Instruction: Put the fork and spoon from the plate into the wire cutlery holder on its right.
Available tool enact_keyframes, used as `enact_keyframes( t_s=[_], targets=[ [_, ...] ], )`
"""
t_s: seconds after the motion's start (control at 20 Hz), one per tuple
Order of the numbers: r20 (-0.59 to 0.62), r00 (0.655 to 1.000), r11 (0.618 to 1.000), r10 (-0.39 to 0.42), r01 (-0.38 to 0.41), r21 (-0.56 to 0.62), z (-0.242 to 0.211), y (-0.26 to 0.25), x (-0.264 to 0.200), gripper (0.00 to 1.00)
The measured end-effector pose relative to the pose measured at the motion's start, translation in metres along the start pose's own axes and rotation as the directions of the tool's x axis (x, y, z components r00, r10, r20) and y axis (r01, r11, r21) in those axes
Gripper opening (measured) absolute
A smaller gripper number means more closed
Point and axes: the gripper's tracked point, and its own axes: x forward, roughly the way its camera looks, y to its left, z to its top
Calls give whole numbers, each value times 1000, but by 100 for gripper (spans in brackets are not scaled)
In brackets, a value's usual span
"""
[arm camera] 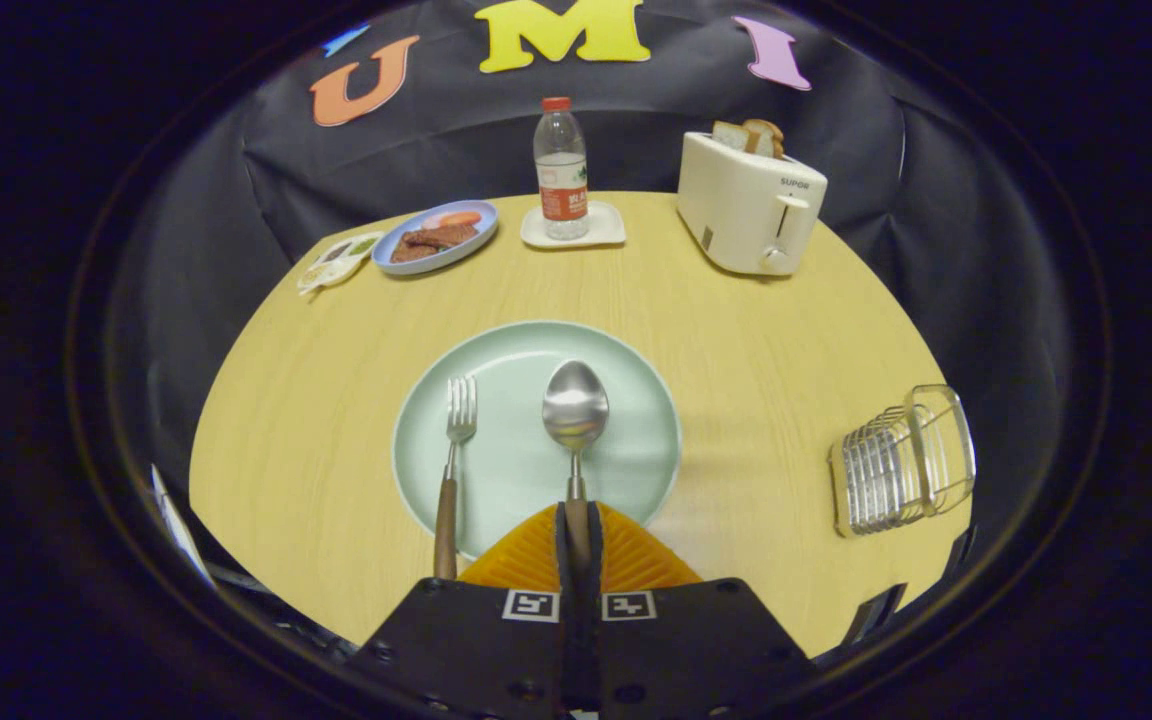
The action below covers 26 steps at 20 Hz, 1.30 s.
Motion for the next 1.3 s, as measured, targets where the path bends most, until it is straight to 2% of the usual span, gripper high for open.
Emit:
enact_keyframes(
  t_s=[0.35,0.7,0.95,1.3],
  targets=[
    [38,999,1000,13,-14,19,17,-62,-67,1],
    [7,998,993,-62,61,101,4,-160,-105,1],
    [-20,995,983,-95,97,156,-6,-206,-111,1],
    [-77,994,983,-83,94,155,-15,-220,-101,2]
  ],
)
